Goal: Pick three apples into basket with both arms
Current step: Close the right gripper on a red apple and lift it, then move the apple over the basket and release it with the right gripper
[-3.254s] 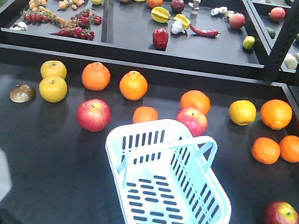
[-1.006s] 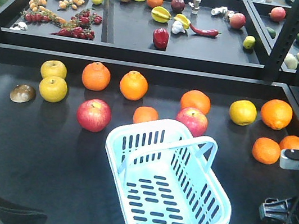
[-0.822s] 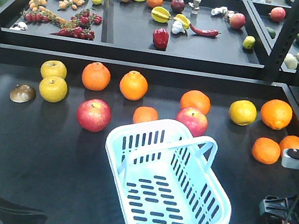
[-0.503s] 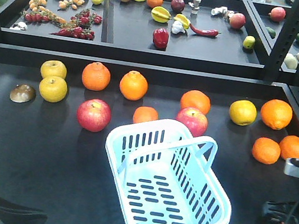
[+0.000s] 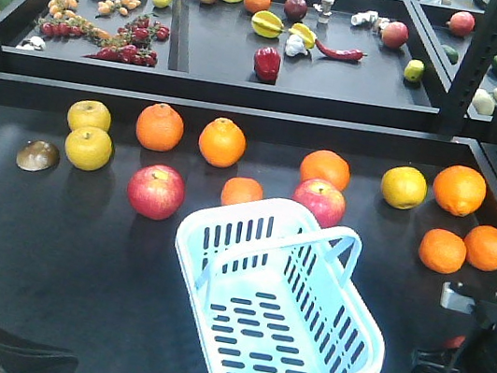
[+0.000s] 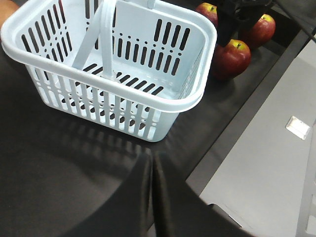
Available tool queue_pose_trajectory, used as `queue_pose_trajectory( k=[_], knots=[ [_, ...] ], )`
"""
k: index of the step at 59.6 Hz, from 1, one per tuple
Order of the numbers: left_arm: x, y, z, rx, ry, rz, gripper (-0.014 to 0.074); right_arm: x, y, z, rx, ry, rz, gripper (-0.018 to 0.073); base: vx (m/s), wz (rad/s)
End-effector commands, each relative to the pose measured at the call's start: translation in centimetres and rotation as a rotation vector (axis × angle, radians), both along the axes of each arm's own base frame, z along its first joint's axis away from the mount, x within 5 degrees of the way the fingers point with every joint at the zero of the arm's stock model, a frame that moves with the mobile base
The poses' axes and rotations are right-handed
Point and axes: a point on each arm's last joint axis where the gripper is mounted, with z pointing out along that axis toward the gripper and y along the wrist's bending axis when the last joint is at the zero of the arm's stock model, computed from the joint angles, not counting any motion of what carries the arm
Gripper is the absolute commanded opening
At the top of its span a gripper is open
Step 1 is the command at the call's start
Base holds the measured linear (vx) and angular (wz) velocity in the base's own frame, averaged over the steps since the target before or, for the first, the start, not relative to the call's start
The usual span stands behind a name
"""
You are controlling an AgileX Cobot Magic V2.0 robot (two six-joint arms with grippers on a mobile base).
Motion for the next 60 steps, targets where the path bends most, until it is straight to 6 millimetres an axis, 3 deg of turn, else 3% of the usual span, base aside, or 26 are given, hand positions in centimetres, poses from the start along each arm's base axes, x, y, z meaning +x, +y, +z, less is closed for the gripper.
queue_pose_trajectory(
  k=[1,21,36,45,60],
  knots=[
    [0.4,-0.1,1.1,-0.053,-0.032,0.036,-0.0006,0.7,-0.2,0.5,0.0,-0.035,0.007,0.0669,0.0,0.0],
    [0.4,-0.1,1.1,-0.053,-0.032,0.036,-0.0006,0.8,-0.2,-1.8,0.008,0.033,0.021,0.0652,0.0,0.0],
    [0.4,-0.1,1.1,-0.053,-0.032,0.036,-0.0006,0.7,-0.1,-2.3,0.017,0.068,0.027,0.0606,0.0,0.0],
    [0.4,-0.1,1.1,-0.053,-0.032,0.035,-0.0006,0.6,-0.1,-2.3,0.019,0.08,0.031,0.0475,0.0,0.0],
    [0.3,-0.1,1.0,-0.051,-0.026,0.03,-0.0006,0.2,-0.1,-1.1,0.022,0.082,0.045,0.0101,0.0,0.0]
  ],
)
